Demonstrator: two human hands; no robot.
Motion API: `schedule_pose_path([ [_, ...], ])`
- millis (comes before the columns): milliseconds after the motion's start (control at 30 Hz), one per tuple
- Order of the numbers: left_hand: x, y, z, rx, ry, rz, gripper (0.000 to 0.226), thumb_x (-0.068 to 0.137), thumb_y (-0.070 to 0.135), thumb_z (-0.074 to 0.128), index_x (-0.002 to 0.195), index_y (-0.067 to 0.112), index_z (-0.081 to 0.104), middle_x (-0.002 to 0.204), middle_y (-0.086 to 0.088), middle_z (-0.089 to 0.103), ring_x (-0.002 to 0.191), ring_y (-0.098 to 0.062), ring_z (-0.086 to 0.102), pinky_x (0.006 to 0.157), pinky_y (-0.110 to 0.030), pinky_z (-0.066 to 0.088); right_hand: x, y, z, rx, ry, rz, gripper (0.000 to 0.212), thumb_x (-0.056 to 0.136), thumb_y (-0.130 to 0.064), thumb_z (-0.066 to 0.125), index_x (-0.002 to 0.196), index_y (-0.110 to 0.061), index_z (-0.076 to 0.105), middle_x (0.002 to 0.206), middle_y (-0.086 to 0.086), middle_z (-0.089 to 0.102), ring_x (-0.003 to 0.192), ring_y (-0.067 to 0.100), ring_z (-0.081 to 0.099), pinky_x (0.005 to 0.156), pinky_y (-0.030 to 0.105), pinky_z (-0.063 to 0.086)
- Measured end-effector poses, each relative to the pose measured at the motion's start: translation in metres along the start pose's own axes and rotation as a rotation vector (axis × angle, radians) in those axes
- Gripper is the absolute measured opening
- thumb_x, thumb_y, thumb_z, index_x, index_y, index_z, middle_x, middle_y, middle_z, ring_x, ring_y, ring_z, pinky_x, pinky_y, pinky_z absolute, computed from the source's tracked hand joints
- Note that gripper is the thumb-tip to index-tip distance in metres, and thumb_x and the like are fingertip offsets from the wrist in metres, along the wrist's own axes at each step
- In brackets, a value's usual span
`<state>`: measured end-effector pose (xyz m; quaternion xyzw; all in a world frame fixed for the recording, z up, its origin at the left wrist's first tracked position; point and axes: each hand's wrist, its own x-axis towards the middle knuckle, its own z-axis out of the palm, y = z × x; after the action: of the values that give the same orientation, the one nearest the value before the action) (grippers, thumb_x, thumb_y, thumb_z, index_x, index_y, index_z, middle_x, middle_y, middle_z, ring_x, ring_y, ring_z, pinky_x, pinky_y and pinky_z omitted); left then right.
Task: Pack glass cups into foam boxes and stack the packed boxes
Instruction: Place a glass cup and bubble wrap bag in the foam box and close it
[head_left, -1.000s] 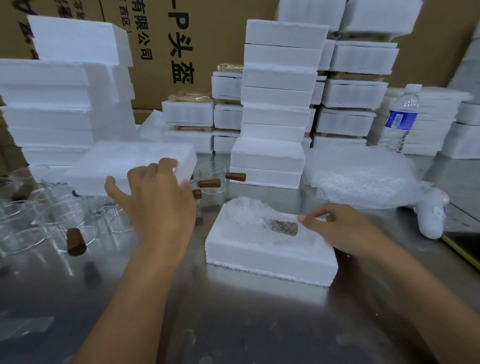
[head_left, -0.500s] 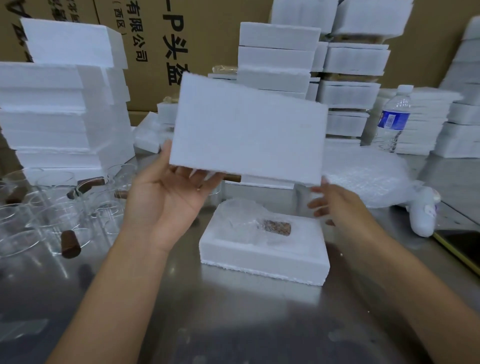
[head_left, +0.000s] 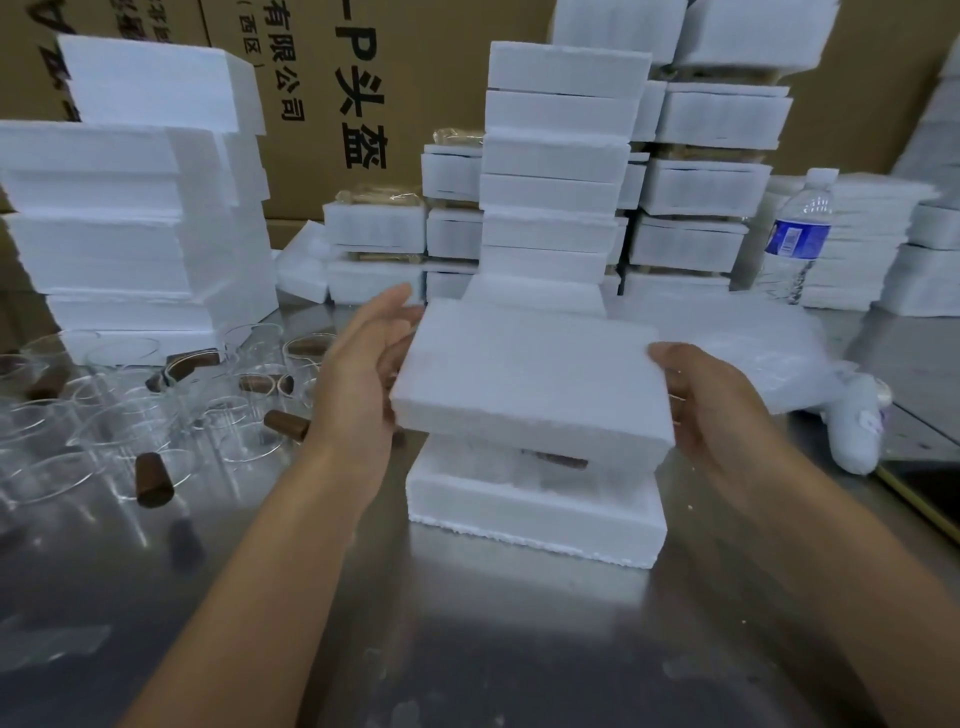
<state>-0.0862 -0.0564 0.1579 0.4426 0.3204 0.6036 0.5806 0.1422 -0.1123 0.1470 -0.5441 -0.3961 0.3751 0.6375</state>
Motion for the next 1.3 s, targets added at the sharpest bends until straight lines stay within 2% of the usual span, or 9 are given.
schedule_pose_path([
  [133,-0.002,-0.007,0.005,0.227,0.012,0.029,0.017,0.09,0.023,0.057,0.091,0.034,0.07,0.103,0.015,0.066,0.101,-0.009,0.059,0.094,-0.036,0.046,0.0,0.002,-0.002,-0.097,-0.031,0.061,0.018,0.088,-0.024,0.05,0.083,-0.012,0.063,0.054,-0.002,0.054,0.042,0.01,0.045,0.041,0.016,0.039],
  [267,0.0,-0.007,0.002,0.193,-0.016,0.018,0.019,0.086,0.013,0.061,0.092,0.03,0.068,0.097,0.009,0.065,0.088,-0.01,0.061,0.072,-0.026,0.045,-0.001,0.002,-0.008,-0.052,-0.08,0.122,0.02,0.073,-0.034,0.056,0.075,-0.018,0.067,0.064,0.001,0.064,0.064,0.021,0.056,0.066,0.033,0.043],
  [367,0.001,-0.008,-0.001,0.204,-0.017,0.0,0.021,0.086,0.008,0.062,0.093,0.027,0.067,0.099,0.006,0.063,0.089,-0.014,0.061,0.076,-0.029,0.048,-0.002,0.002,-0.01,-0.097,-0.126,0.121,0.014,0.065,-0.036,0.058,0.064,-0.024,0.066,0.072,0.002,0.064,0.077,0.026,0.055,0.077,0.039,0.039],
  [467,0.002,-0.012,-0.002,0.283,-0.045,-0.013,0.028,0.085,0.003,0.063,0.1,0.027,0.065,0.106,0.003,0.059,0.097,-0.018,0.06,0.082,-0.031,0.049,-0.003,0.002,-0.011,-0.194,-0.132,0.096,0.017,0.066,-0.037,0.067,0.064,-0.024,0.056,0.068,-0.002,0.057,0.072,0.021,0.051,0.073,0.034,0.037],
  [667,0.005,-0.017,-0.005,0.307,-0.077,-0.035,0.028,0.086,0.006,0.065,0.104,0.027,0.064,0.103,0.007,0.059,0.085,-0.008,0.061,0.059,-0.012,0.047,0.001,0.011,-0.015,-0.237,-0.085,0.073,0.031,0.078,-0.041,0.069,0.057,-0.024,0.053,0.064,-0.003,0.056,0.077,0.023,0.048,0.074,0.038,0.033],
  [867,0.009,-0.02,-0.009,0.322,-0.082,-0.15,0.032,0.084,0.009,0.069,0.115,0.019,0.064,0.117,-0.001,0.063,0.109,-0.019,0.061,0.098,-0.033,0.046,0.001,0.011,-0.017,-0.317,-0.13,0.181,0.042,0.066,-0.05,0.072,0.09,-0.015,0.07,0.067,-0.007,0.065,0.07,0.016,0.053,0.071,0.033,0.036],
  [1033,0.013,-0.019,-0.01,0.293,-0.096,-0.258,0.024,0.084,0.009,0.069,0.105,0.019,0.066,0.112,-0.005,0.068,0.094,-0.018,0.066,0.074,-0.025,0.05,0.005,0.007,-0.019,-0.383,-0.182,0.236,0.043,0.064,-0.053,0.069,0.09,-0.018,0.07,0.067,-0.008,0.066,0.058,0.009,0.055,0.062,0.028,0.037],
  [1167,0.014,-0.018,-0.012,0.285,-0.086,-0.26,0.022,0.081,0.013,0.072,0.101,0.022,0.07,0.1,0.0,0.073,0.089,-0.014,0.068,0.075,-0.024,0.05,0.006,0.006,-0.019,-0.428,-0.205,0.229,0.033,0.075,-0.049,0.062,0.085,-0.019,0.064,0.057,-0.012,0.062,0.048,0.003,0.053,0.057,0.026,0.036],
  [1300,0.011,-0.018,-0.013,0.198,-0.127,-0.305,0.022,0.083,0.013,0.069,0.103,0.021,0.069,0.087,0.004,0.076,0.075,-0.009,0.071,0.064,-0.021,0.054,0.002,0.003,-0.018,-0.506,-0.243,0.245,0.029,0.086,-0.05,0.052,0.076,-0.023,0.056,0.048,-0.014,0.054,0.039,0.0,0.048,0.052,0.024,0.035],
])
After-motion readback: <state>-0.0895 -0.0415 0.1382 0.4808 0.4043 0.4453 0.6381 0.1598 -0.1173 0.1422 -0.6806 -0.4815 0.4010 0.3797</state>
